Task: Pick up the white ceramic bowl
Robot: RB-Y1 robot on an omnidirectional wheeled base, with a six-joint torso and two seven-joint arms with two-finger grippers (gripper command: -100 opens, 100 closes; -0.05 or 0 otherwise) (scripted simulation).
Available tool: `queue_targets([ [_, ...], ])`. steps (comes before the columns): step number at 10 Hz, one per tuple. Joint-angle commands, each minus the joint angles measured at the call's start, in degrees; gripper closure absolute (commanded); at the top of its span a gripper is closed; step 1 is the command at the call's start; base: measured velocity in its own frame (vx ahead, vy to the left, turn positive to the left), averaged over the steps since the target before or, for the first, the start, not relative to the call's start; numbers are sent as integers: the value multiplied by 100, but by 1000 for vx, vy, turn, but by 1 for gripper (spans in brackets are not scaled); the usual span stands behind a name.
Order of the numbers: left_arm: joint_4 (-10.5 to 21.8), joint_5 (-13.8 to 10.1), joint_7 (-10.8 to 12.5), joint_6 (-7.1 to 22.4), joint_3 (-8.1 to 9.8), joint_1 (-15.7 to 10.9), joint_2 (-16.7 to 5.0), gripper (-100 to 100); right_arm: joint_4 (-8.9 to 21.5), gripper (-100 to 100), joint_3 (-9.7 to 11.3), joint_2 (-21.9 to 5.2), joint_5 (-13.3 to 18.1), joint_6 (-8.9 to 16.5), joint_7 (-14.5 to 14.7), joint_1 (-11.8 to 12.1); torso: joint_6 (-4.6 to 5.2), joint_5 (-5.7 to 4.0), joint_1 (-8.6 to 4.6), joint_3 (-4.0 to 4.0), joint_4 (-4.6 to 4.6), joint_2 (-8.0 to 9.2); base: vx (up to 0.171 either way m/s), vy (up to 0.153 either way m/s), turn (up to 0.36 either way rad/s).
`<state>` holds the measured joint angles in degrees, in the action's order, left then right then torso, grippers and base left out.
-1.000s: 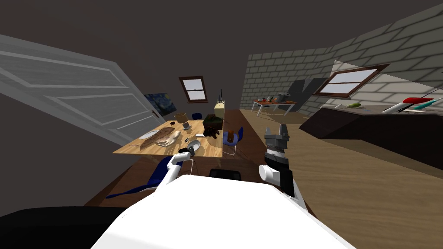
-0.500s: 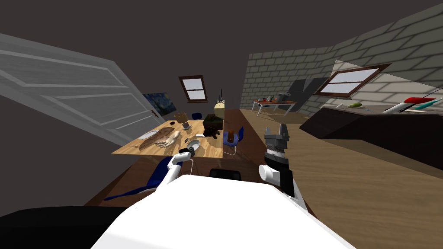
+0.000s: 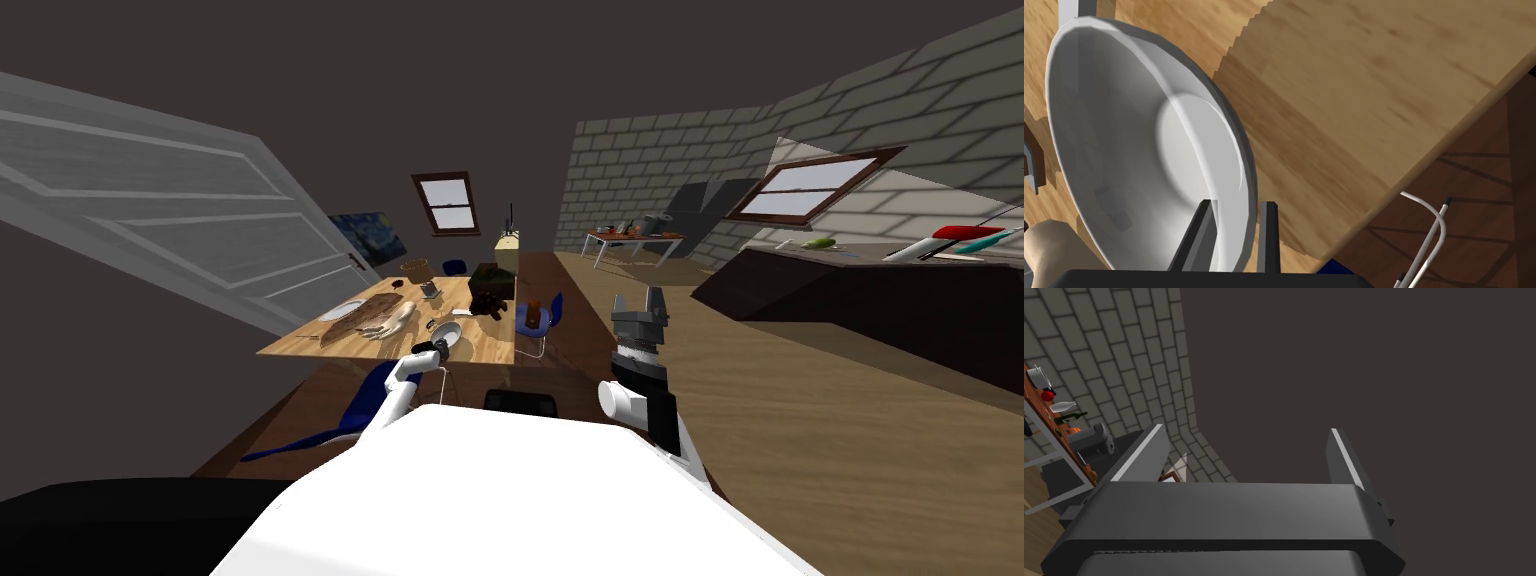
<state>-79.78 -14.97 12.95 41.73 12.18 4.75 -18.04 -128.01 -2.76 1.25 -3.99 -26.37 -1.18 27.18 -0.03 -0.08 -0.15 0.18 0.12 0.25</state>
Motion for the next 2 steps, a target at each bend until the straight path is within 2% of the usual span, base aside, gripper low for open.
queue_targets([
  [1,0,0,0,0,0,0,0,100,0,0,0,0,0,0,0,0,0,0,0,0,0,0,-19,-13,3],
  [2,-11,-2,4,20,0,4,-1,0,0,0,0,0,0,0,0,0,0,0,3,-1,0,-4,0,0,0],
])
